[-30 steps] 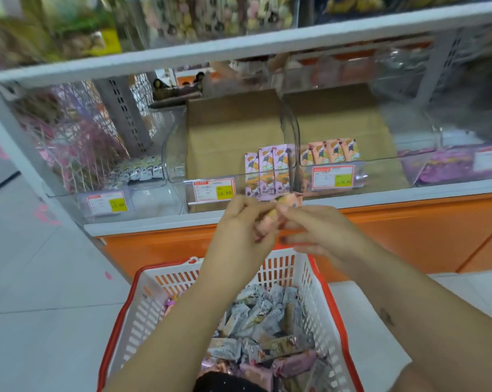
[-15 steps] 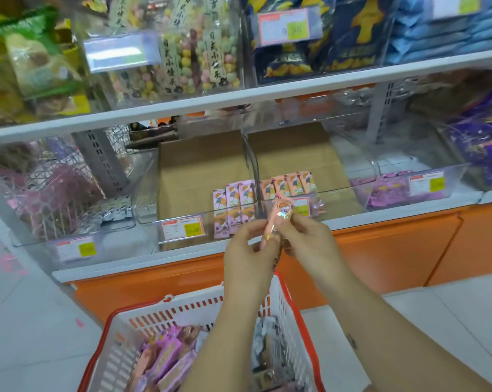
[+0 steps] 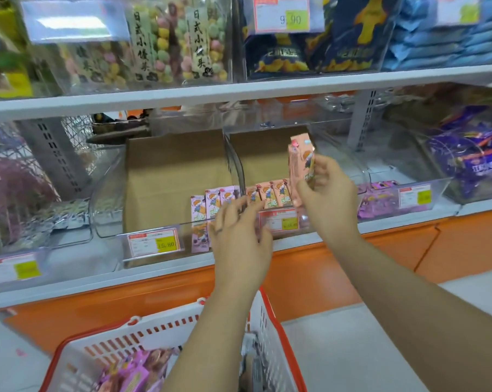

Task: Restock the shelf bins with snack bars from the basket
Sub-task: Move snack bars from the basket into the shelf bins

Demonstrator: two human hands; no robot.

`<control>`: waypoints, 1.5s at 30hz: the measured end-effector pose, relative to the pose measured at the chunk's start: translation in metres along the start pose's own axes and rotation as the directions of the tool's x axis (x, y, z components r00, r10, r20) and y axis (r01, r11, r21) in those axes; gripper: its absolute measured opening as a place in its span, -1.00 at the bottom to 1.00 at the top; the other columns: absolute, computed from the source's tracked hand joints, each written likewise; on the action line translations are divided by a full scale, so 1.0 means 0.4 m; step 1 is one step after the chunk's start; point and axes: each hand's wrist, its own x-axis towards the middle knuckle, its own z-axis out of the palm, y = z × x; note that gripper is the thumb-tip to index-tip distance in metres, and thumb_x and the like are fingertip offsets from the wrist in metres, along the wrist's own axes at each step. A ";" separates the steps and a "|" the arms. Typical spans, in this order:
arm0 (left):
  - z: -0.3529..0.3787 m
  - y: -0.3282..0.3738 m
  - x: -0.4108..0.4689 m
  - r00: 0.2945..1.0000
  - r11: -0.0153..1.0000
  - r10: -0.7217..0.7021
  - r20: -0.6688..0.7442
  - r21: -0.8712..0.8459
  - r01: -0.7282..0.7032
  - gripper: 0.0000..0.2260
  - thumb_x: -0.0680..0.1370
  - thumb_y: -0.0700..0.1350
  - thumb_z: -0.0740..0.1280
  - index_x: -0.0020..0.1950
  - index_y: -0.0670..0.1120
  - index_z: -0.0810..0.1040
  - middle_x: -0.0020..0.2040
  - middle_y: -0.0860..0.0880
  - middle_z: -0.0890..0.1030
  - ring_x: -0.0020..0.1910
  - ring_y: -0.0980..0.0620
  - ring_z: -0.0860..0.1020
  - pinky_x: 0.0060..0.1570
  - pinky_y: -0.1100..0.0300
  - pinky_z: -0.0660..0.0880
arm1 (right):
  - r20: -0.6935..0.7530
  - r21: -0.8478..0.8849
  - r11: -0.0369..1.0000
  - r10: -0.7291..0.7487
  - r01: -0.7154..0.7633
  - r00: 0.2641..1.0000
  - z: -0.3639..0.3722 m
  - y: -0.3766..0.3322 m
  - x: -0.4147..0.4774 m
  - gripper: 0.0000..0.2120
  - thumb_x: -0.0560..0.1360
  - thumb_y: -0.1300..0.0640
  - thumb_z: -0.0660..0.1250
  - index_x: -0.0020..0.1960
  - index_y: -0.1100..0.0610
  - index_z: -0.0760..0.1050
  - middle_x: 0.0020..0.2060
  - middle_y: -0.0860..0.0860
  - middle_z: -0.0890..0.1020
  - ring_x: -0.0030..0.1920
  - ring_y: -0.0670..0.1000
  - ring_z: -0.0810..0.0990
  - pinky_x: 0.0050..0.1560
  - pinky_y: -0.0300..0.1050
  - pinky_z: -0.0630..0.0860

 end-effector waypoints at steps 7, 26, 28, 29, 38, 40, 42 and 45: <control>0.039 -0.030 0.019 0.989 0.985 -0.104 0.103 0.150 0.088 -0.53 0.60 0.00 0.21 0.49 0.22 0.19 0.54 0.05 0.08 0.53 -0.03 -0.17 0.44 -0.27 -0.19 | 0.126 -0.416 0.907 -0.020 0.071 0.992 0.035 0.083 0.128 -0.61 0.53 0.10 0.33 0.31 0.04 0.32 -0.05 0.02 0.61 -0.14 0.08 0.58 -0.16 -0.05 0.50; 0.042 -0.042 0.013 0.988 0.985 -0.073 0.135 0.167 0.050 -0.48 0.60 0.04 0.19 0.52 0.24 0.06 0.55 0.11 0.00 0.52 0.01 -0.23 0.42 -0.25 -0.22 | 0.403 -0.834 0.535 0.432 0.130 0.806 0.035 0.095 0.144 -0.76 0.61 0.09 0.04 0.03 0.15 0.45 0.09 0.13 0.55 0.18 0.15 0.50 0.33 0.15 0.28; 0.037 -0.042 0.009 0.988 0.986 -0.070 0.141 0.162 0.047 -0.49 0.60 0.03 0.19 0.51 0.22 0.09 0.55 0.10 0.00 0.52 0.02 -0.22 0.42 -0.25 -0.22 | 0.350 -0.830 0.543 0.322 0.132 0.879 0.023 0.094 0.099 -0.72 0.61 0.02 0.02 0.02 0.10 0.47 0.12 0.13 0.55 0.25 0.15 0.44 0.42 0.24 0.09; 0.033 -0.041 0.005 0.988 0.987 -0.067 0.139 0.155 0.046 -0.51 0.60 0.03 0.20 0.50 0.22 0.12 0.55 0.10 0.01 0.52 0.02 -0.21 0.42 -0.25 -0.22 | 0.316 -0.795 0.591 0.215 0.135 0.924 0.018 0.091 0.069 -0.69 0.60 0.00 0.04 0.04 0.10 0.51 0.14 0.12 0.54 0.26 0.15 0.43 0.43 0.23 0.07; -0.089 -0.091 -0.026 0.993 1.000 0.028 0.113 0.011 -0.029 -0.65 0.54 -0.09 0.30 0.34 0.03 0.47 0.38 -0.02 0.41 0.36 -0.04 0.37 0.32 0.02 0.34 | 0.594 -0.396 0.830 -0.095 0.392 0.799 0.053 0.027 -0.241 -0.71 0.49 0.04 0.19 0.15 0.00 0.56 0.09 -0.07 0.62 0.14 0.03 0.49 0.12 -0.07 0.41; -0.124 -0.137 -0.044 0.990 1.000 0.002 0.140 -0.017 0.000 -0.69 0.53 -0.11 0.31 0.28 0.00 0.52 0.30 -0.02 0.51 0.27 -0.02 0.47 0.23 0.07 0.42 | 0.691 -0.378 0.824 -0.052 0.421 0.721 0.083 0.022 -0.278 -0.72 0.54 0.05 0.22 0.22 -0.01 0.52 0.16 -0.08 0.58 0.19 0.01 0.48 0.14 -0.10 0.43; -0.156 -0.196 -0.074 0.992 0.997 -0.060 0.114 -0.037 0.065 -0.74 0.54 -0.11 0.31 0.24 0.00 0.55 0.26 0.00 0.55 0.20 0.00 0.52 0.18 0.08 0.45 | 0.774 -0.349 0.847 0.019 0.402 0.633 0.121 0.002 -0.318 -0.73 0.55 0.01 0.22 0.22 -0.01 0.50 0.17 -0.06 0.58 0.19 0.01 0.51 0.11 -0.09 0.47; -0.191 -0.302 -0.133 0.978 0.983 -0.184 0.101 0.000 0.185 -0.75 0.56 -0.10 0.29 0.24 0.00 0.54 0.20 0.03 0.57 0.13 0.04 0.55 0.11 0.07 0.49 | 0.902 -0.306 0.846 0.111 0.437 0.417 0.194 -0.019 -0.371 -0.72 0.56 -0.02 0.22 0.24 -0.02 0.48 0.16 -0.05 0.58 0.15 0.02 0.53 0.08 -0.09 0.50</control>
